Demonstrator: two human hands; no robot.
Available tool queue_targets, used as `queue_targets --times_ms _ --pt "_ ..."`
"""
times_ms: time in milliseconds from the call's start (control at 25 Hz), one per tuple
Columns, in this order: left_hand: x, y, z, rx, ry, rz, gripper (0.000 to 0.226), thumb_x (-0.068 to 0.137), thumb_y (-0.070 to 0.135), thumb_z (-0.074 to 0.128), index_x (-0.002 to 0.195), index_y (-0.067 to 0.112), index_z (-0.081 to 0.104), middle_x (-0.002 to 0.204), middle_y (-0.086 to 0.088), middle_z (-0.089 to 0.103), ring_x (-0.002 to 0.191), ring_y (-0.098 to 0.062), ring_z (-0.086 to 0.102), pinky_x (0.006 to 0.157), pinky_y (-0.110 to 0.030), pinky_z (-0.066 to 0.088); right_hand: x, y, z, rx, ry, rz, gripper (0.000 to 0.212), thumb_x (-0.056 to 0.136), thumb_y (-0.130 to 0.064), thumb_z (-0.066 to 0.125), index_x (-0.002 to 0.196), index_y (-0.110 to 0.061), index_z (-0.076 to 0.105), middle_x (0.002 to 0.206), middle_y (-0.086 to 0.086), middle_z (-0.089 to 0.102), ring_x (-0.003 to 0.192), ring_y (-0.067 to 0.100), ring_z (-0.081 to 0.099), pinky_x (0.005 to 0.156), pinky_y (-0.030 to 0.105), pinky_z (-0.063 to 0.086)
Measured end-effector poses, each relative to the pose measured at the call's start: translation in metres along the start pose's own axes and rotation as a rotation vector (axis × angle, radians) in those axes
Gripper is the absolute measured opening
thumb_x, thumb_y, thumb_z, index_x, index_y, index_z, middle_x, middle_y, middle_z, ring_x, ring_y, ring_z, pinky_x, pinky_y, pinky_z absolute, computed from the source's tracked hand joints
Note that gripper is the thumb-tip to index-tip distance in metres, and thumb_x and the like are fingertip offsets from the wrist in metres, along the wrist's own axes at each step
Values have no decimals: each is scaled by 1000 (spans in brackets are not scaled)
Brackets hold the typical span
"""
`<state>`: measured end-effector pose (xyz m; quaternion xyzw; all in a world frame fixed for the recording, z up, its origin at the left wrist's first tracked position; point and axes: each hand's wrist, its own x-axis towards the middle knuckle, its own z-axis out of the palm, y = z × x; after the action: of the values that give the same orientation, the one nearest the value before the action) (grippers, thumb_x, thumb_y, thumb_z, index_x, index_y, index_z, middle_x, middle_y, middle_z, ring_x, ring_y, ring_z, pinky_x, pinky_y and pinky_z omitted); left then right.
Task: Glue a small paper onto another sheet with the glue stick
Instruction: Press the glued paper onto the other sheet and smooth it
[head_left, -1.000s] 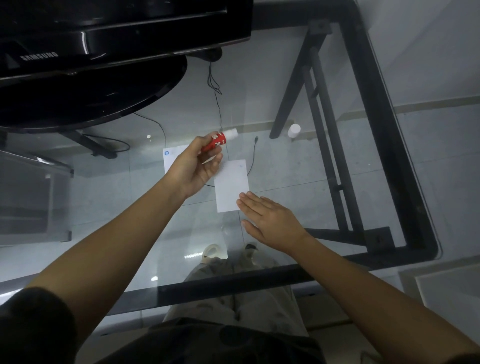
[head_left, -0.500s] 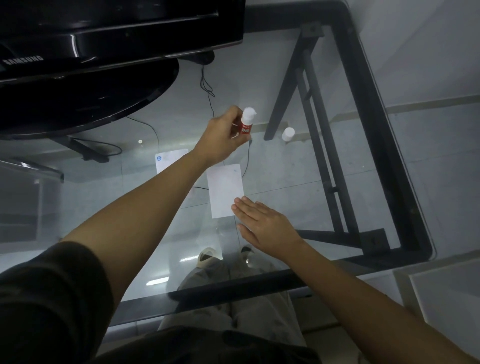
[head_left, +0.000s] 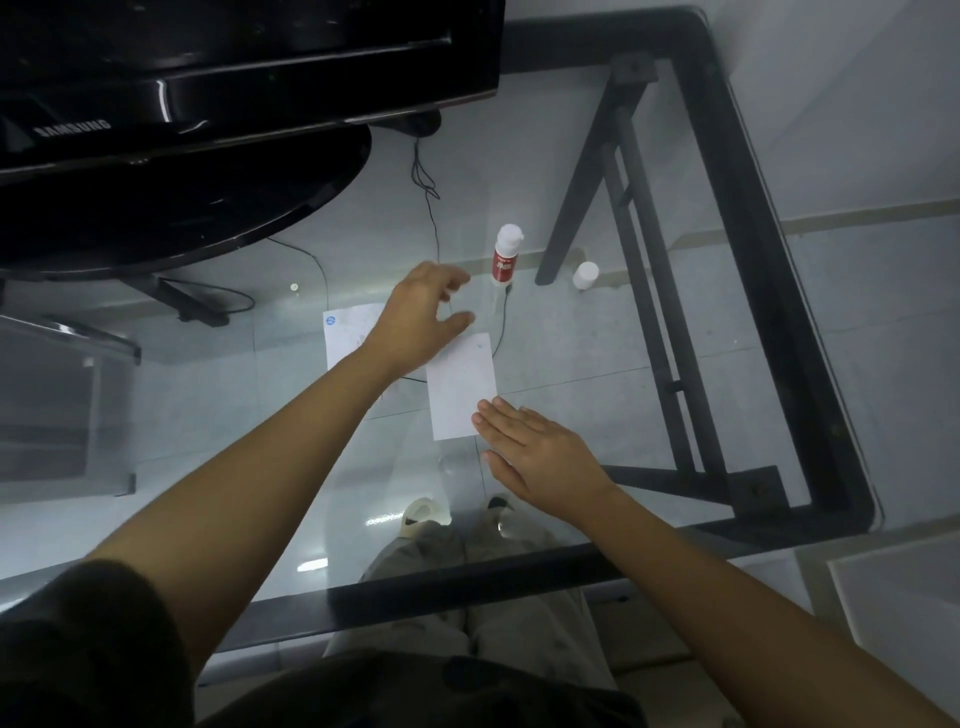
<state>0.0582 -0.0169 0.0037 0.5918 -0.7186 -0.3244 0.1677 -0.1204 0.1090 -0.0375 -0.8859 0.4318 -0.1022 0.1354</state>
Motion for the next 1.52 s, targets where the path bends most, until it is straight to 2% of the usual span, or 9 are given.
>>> queue_targets --times_ms 320,560,760,880,960,1120,1240,1360,1520 --pt "-39 -26 6 155 -75 -44 40 78 23 72 109 4 57 109 -16 55 97 -28 51 84 -32 42 3 -1 -6 5 68 -15 36 84 -21 64 117 -6 60 120 11 62 112 23 57 93 36 44" --pt "-34 -14 4 63 -125 -128 30 76 15 73 88 13 45 87 -6 52 74 -20 48 55 -18 32 21 -10 -11 216 79 258 20 85 -18 63 102 -10 67 107 7 69 99 22 62 85 27 45" --pt "-42 -8 -5 -393 -110 -343 37 81 11 68 104 22 41 79 -2 62 68 -12 58 46 -5 41 34 -16 -7 434 106 577 26 79 -22 68 100 -14 56 107 2 55 97 11 49 76 13 36" --pt "-44 -5 -16 -751 -142 -468 46 81 7 68 116 22 41 95 -13 67 88 -24 66 64 -18 54 41 -20 -16 808 256 836 50 77 -29 72 118 -19 45 113 -7 46 96 4 48 75 9 39" --pt "-42 -4 -20 -802 -141 -466 49 82 9 67 120 22 41 104 -19 65 95 -28 65 76 -28 55 47 -19 -21 999 241 910 41 80 -29 69 116 -23 49 109 -6 57 88 2 57 70 11 47" --pt "-45 -9 -23 -626 -36 -374 41 84 31 65 119 24 47 107 -2 64 93 -16 62 80 -22 51 54 -17 -28 1113 277 960 19 83 -25 66 100 -23 60 103 -2 65 93 12 61 72 19 51" --pt "-64 -40 -38 -231 185 -190 24 88 20 61 111 14 61 109 -5 66 91 -16 61 80 -14 47 55 -16 -30 1104 331 900 21 84 -24 64 104 -19 63 104 -2 65 94 11 61 76 20 52" --pt "-87 -80 -54 179 191 -84 25 86 13 63 109 4 65 112 -16 66 99 -31 59 88 -34 44 53 -17 -33 1010 469 827 24 85 -19 63 109 -16 64 98 -8 62 90 1 60 75 19 53" --pt "-101 -81 -35 265 106 17 27 82 9 68 107 -2 66 113 -21 66 99 -40 57 89 -40 44 51 -18 -34 891 589 740 25 84 -13 63 109 -14 64 90 -12 56 85 -6 57 69 13 51"
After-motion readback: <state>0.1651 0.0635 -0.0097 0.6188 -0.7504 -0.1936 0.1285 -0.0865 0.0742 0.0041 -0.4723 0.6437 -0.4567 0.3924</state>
